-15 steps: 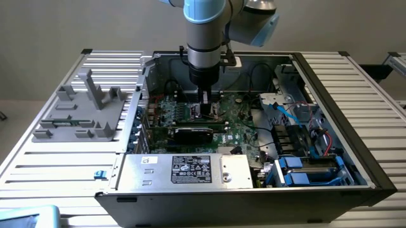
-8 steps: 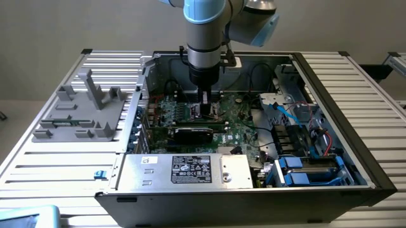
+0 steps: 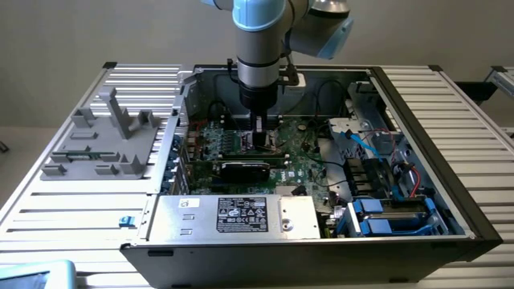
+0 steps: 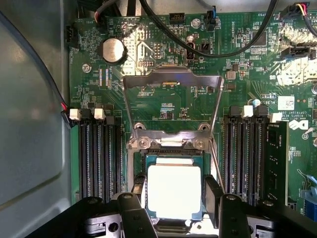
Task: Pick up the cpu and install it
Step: 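Place the cpu into insertion slot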
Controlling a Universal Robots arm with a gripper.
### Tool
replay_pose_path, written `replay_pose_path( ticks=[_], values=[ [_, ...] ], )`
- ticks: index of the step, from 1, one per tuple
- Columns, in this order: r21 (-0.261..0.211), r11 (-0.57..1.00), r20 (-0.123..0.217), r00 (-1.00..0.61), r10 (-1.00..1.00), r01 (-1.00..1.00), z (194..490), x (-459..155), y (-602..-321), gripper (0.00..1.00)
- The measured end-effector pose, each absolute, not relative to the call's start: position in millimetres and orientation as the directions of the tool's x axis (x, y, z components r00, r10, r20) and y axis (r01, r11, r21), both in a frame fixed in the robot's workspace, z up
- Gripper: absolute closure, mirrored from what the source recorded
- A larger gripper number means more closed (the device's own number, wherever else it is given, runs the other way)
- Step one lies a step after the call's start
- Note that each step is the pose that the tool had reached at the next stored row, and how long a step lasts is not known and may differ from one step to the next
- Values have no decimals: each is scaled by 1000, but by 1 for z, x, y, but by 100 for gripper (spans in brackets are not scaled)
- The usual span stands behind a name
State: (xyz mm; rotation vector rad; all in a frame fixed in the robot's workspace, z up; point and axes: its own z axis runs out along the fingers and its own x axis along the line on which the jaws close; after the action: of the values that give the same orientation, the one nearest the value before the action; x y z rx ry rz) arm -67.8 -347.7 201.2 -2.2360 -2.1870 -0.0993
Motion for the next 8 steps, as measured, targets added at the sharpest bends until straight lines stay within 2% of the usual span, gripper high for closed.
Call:
replay_pose_path(
  ticks=[8],
  values=[
    [35, -23, 55, 21, 998, 999, 200, -67, -348, 45]
  ],
)
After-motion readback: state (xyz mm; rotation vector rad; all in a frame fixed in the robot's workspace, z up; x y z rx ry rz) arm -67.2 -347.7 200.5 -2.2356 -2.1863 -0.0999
